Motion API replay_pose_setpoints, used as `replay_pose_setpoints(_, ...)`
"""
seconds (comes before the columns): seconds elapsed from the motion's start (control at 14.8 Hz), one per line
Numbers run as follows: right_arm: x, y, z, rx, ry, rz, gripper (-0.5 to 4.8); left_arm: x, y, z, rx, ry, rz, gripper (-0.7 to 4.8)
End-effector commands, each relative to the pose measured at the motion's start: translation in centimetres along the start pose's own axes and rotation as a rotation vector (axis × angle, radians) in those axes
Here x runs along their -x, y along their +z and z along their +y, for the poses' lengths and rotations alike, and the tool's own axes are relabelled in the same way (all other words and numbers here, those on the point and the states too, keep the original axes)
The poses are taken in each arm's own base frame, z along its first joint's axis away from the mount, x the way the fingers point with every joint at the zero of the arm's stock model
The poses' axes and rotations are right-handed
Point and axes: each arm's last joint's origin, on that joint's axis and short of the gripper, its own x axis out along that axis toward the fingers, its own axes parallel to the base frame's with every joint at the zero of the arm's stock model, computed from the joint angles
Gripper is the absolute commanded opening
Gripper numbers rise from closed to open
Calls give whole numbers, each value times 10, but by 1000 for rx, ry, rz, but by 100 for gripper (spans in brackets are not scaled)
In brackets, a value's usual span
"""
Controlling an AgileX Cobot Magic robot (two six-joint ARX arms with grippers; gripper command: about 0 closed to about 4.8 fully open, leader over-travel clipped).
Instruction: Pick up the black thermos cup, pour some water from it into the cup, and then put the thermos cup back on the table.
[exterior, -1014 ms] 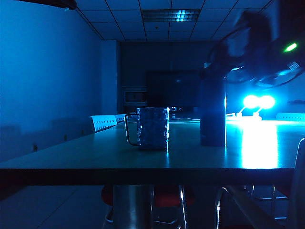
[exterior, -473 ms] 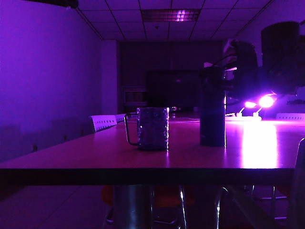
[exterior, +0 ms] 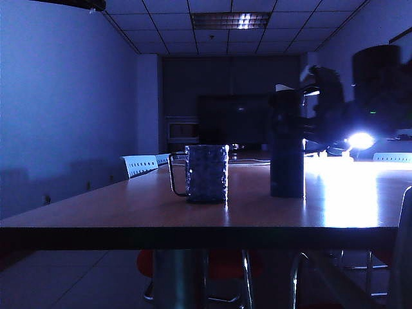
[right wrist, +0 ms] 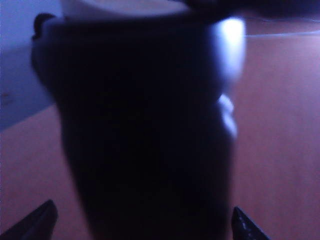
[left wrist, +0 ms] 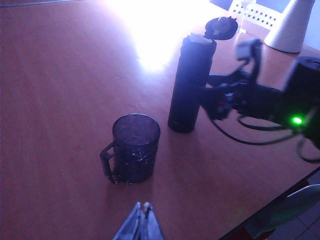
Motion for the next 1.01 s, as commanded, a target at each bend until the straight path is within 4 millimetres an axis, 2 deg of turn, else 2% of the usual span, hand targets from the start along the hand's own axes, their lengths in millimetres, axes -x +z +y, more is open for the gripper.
replay_pose_setpoints(0.07, -10, 9, -2, 33, -15, -31, 479, 1, 2, 0, 0, -5, -10, -8)
replay_pose_setpoints(0.41, -18, -12, -7, 45, -10, 9, 479, 0, 2, 0, 0, -4, -6, -8)
replay_pose_setpoints(0.61, -27, -8, -8, 48, -7, 1, 479, 0, 0, 0, 0, -4, 16, -8)
replay_pose_setpoints(0.81, -27, -11, -8, 41, -9, 25, 479, 0, 0, 0, 0, -4, 16, -8)
replay_pose_setpoints(0.88, -27, -11, -7, 41, -9, 24, 276, 0, 0, 0, 0, -4, 16, -8)
replay_pose_setpoints(0.95, -27, -11, -7, 41, -8, 24, 107, 0, 0, 0, 0, -4, 16, -8)
replay_pose_setpoints(1.01, -27, -11, -7, 42, -8, 22, 79, 0, 0, 0, 0, -4, 16, -8)
